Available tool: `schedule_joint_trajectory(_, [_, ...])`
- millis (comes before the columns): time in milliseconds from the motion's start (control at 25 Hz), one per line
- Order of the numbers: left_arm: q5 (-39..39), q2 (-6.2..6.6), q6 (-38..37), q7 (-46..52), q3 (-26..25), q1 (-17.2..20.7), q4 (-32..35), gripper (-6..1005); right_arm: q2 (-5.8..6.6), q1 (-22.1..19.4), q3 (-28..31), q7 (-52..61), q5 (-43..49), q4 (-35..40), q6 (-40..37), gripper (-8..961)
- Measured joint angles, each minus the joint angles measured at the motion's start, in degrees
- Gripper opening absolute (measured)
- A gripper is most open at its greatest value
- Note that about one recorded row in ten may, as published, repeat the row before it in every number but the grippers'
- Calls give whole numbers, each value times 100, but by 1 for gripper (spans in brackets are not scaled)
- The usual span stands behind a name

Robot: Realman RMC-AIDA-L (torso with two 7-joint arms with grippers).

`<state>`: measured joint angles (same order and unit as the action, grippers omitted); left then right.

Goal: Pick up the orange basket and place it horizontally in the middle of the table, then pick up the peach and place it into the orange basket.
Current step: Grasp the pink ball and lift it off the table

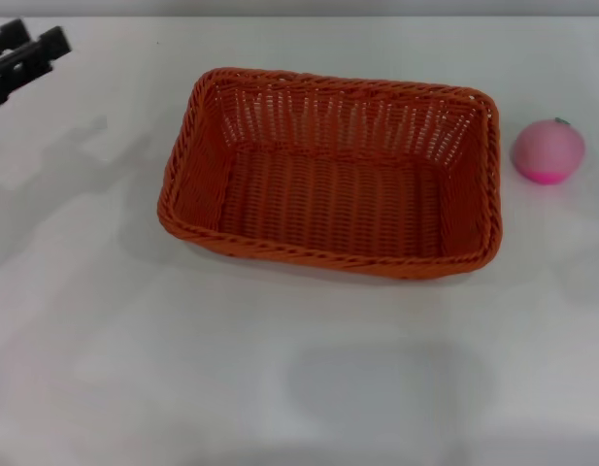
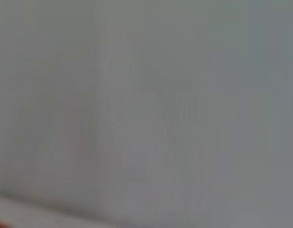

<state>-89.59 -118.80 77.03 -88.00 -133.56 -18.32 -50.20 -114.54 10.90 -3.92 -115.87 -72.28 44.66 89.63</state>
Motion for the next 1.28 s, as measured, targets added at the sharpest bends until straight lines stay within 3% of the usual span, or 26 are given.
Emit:
schedule_joint_trajectory(320, [1190,-22,179,-2154,-24,460,1139,726,-16,185,-1842,985,363,482,-744,728])
schedule_joint_trajectory(640, [1657,-22,314,-2859,-44,700,1619,726,-25,546,-3657,1523,567,380,-2317,726])
schedule_joint_trajectory(1280, [1688,0,314,-2875,-48,732,1603,726,-24,923,-4009,1691,1151,-161,-2727,697])
